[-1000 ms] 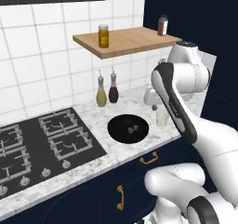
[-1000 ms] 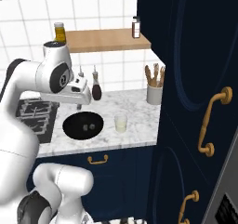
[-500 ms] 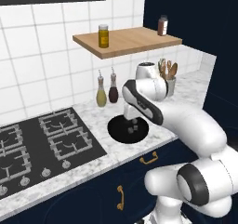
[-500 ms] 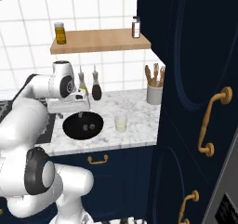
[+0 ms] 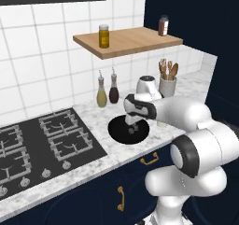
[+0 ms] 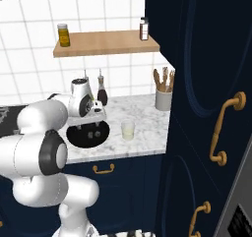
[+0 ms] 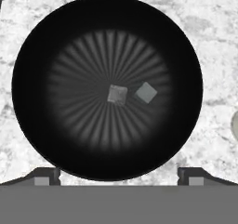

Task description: Grab a lemon wedge from the fridge and one ice cube from the ice bowl, and put them in the glass of lemonade.

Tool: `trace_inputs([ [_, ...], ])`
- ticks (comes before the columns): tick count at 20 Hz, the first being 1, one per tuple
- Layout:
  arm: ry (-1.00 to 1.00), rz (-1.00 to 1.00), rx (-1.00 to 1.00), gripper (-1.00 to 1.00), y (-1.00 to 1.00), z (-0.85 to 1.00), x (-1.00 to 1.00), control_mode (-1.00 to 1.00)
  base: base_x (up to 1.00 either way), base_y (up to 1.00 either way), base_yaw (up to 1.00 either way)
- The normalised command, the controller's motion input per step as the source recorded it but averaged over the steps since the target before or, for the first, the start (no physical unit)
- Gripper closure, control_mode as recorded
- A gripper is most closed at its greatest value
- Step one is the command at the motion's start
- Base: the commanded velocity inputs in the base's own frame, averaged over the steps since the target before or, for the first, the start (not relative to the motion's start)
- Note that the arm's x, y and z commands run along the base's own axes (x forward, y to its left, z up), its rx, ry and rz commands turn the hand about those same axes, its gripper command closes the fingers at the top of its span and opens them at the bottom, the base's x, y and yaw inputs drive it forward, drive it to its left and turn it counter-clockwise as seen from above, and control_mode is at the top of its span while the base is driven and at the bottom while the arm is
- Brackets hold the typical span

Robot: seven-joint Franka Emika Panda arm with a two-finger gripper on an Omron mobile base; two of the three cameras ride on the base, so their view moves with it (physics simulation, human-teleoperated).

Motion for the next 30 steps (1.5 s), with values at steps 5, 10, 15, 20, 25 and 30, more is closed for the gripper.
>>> trace_inputs([
  [5,0.00,0.00,0.08,-1.00,0.07,-0.60,0.17,-1.00,0.00,0.00,0.00],
  [10,-0.03,0.00,0.06,-1.00,0.09,-0.21,0.16,-1.00,0.00,0.00,0.00],
  [15,0.23,-0.02,-0.05,-1.00,0.04,0.00,0.22,-1.00,0.00,0.00,0.00],
  [20,0.22,-0.04,-0.04,-1.00,0.11,-0.14,0.19,-1.00,0.00,0.00,0.00],
  [25,0.01,-0.01,0.00,-1.00,0.11,-0.29,0.03,-1.00,0.00,0.00,0.00],
  [30,0.00,-0.02,0.00,-1.00,0.07,-0.20,0.05,-1.00,0.00,0.00,0.00],
])
